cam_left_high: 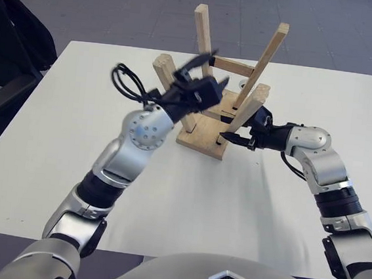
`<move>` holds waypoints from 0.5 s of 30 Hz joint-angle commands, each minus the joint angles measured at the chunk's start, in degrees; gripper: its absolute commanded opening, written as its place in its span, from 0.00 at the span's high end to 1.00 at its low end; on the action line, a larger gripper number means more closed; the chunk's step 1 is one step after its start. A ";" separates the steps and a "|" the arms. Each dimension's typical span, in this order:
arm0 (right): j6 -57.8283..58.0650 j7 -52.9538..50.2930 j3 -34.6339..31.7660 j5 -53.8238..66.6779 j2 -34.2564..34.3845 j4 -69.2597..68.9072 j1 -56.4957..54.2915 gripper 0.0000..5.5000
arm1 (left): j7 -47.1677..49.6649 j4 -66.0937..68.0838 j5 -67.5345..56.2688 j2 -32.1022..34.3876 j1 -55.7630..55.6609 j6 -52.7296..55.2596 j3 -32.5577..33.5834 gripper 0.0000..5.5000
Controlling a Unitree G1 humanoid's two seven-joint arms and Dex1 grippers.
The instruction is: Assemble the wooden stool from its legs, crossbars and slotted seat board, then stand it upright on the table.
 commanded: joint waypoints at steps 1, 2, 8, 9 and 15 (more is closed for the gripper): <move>4.65 0.45 1.96 -2.87 -1.45 3.55 3.66 0.63 | 1.64 -5.41 -4.73 -0.50 -1.60 -4.59 9.97 0.49; 4.65 0.58 2.01 -2.90 -1.62 3.47 3.73 0.63 | 2.19 -6.44 -5.50 -0.31 -2.24 -4.64 12.85 0.49; 4.66 1.87 2.57 -2.95 -2.88 2.15 4.61 0.63 | 3.08 2.15 -8.06 4.07 1.25 0.15 28.52 0.49; 4.59 2.07 2.69 -2.93 -3.01 2.03 4.71 0.63 | 3.01 4.66 -8.57 3.92 3.11 0.11 29.58 0.49; 4.54 2.90 2.95 -2.81 -3.27 1.63 4.17 0.63 | -0.90 16.00 -10.38 -0.22 11.12 0.69 23.40 0.49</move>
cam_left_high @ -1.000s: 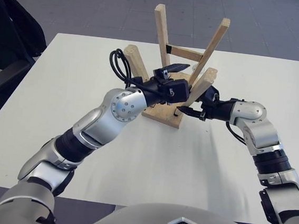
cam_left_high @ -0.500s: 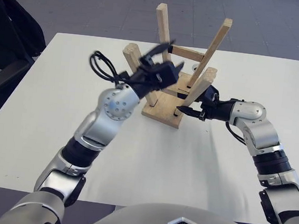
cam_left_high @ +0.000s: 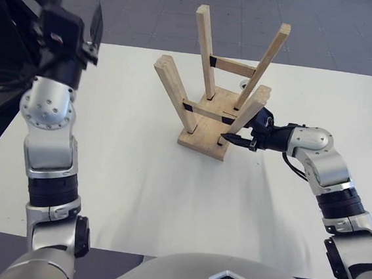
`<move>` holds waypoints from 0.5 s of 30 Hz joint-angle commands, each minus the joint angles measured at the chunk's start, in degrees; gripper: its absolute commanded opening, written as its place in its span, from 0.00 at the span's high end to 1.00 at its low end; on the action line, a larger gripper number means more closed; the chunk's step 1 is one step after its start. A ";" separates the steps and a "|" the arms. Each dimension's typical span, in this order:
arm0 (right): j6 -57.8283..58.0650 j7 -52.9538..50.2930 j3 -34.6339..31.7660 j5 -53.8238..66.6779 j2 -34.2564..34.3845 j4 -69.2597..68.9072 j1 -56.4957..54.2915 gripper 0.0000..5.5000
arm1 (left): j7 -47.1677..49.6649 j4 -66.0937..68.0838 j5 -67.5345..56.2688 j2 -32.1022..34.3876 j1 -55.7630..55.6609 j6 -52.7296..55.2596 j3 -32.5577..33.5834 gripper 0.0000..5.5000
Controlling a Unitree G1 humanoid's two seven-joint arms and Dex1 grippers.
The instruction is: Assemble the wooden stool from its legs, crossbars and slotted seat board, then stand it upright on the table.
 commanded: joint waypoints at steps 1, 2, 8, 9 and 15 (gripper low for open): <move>4.51 2.17 2.88 -2.82 -2.02 2.78 3.26 0.63 | -3.61 5.40 -0.65 -2.98 2.49 -0.54 -6.34 0.49; 4.46 2.39 3.01 -2.83 -2.01 2.80 3.12 0.63 | -5.12 7.03 -0.60 -3.47 2.58 -1.13 -8.52 0.49; 4.03 3.88 4.45 -3.68 -2.48 3.88 2.33 0.63 | -10.76 10.10 2.24 -4.25 1.31 -6.71 -18.48 0.49; 3.93 4.07 4.81 -3.97 -2.49 4.26 2.16 0.63 | -11.27 9.85 2.56 -4.34 1.23 -7.55 -19.49 0.49; 1.46 4.59 6.26 -6.70 -1.94 11.24 0.15 0.63 | -14.00 4.94 3.22 -3.85 4.60 -11.48 -24.10 0.49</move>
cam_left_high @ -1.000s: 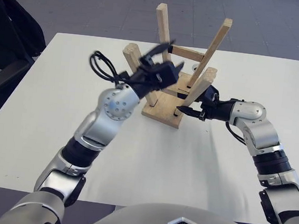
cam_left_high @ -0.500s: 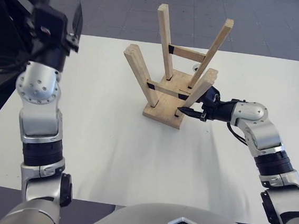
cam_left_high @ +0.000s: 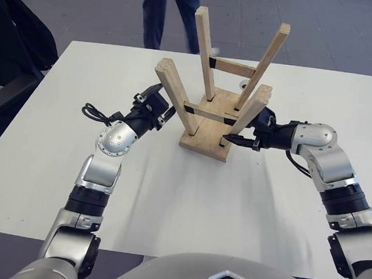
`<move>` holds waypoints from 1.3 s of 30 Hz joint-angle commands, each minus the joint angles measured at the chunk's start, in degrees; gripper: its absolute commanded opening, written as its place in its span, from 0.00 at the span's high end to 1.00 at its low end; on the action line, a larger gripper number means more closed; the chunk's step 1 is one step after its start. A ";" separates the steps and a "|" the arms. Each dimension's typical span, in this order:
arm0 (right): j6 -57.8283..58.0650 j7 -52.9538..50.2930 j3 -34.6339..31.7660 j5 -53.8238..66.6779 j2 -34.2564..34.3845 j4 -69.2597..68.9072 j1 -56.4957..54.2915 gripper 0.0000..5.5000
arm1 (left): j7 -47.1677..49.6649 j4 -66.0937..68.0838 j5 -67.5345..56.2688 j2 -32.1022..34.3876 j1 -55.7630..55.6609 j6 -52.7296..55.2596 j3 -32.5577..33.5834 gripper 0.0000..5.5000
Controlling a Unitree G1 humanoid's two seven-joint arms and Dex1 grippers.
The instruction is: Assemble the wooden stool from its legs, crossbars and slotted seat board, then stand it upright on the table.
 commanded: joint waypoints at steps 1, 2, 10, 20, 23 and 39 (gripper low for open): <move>2.14 0.18 5.83 -7.44 -0.48 9.16 2.58 0.63 | -3.68 -4.56 -0.33 -1.60 1.61 -3.58 -5.40 0.49; 1.23 -0.32 6.09 -8.14 -0.32 10.61 2.39 0.63 | -3.64 -4.97 -0.28 -1.61 1.90 -3.47 -5.66 0.49; -2.83 -3.86 6.76 -10.64 0.52 15.66 2.71 0.63 | -3.10 -5.87 -0.63 -1.85 2.81 -2.29 -5.72 0.49; -2.47 -3.06 5.38 -8.30 -0.73 15.88 1.43 0.63 | -5.37 -3.47 -0.18 2.10 6.70 0.21 -4.68 0.49; -1.91 -2.25 4.69 -7.51 -1.46 15.32 0.63 0.63 | -8.95 -4.46 1.76 6.58 11.27 5.49 -5.25 0.49; -6.08 -3.37 0.02 -3.62 0.27 11.75 2.67 0.63 | -2.96 -5.98 0.27 2.41 11.94 14.47 -0.50 0.49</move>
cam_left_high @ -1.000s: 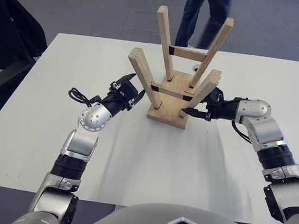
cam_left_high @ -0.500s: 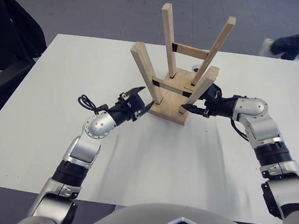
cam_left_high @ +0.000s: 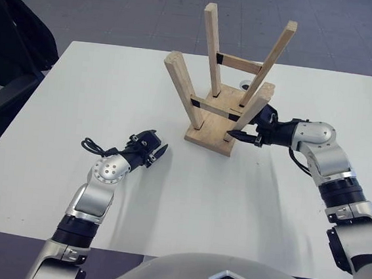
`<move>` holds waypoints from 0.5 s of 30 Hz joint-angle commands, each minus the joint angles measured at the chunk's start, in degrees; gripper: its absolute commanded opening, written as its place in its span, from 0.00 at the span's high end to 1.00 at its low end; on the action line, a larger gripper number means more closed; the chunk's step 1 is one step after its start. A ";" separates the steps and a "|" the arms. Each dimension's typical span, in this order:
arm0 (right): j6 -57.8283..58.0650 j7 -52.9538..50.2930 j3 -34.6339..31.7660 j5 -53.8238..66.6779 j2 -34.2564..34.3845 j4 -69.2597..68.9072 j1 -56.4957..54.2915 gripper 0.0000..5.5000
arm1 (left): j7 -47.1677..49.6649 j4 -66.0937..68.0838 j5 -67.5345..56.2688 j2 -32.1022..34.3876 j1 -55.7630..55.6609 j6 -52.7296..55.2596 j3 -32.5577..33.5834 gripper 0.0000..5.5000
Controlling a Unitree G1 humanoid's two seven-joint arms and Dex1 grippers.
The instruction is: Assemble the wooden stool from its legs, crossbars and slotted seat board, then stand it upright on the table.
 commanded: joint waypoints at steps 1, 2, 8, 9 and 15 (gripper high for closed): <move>1.49 -1.32 -0.33 -2.70 -0.31 1.49 4.82 0.63 | 0.38 -0.24 0.02 -0.42 -1.20 0.25 0.21 0.49; 1.57 -1.23 -0.62 -2.58 -0.17 0.90 5.11 0.63 | 0.42 -0.36 -0.01 -0.49 -1.07 0.33 0.16 0.49; 4.14 0.54 -2.00 -1.26 0.23 -3.10 5.92 0.48 | 0.30 -0.24 -0.31 -0.62 -0.52 0.46 0.11 0.49; 4.71 0.92 -2.24 -1.10 0.28 -3.71 5.85 0.45 | 0.29 -0.21 -0.37 -0.65 -0.53 0.51 0.15 0.49; 8.07 0.45 -4.32 -2.81 -2.36 -5.26 5.84 0.26 | 0.95 2.21 -0.64 -0.67 -3.06 0.36 1.65 0.49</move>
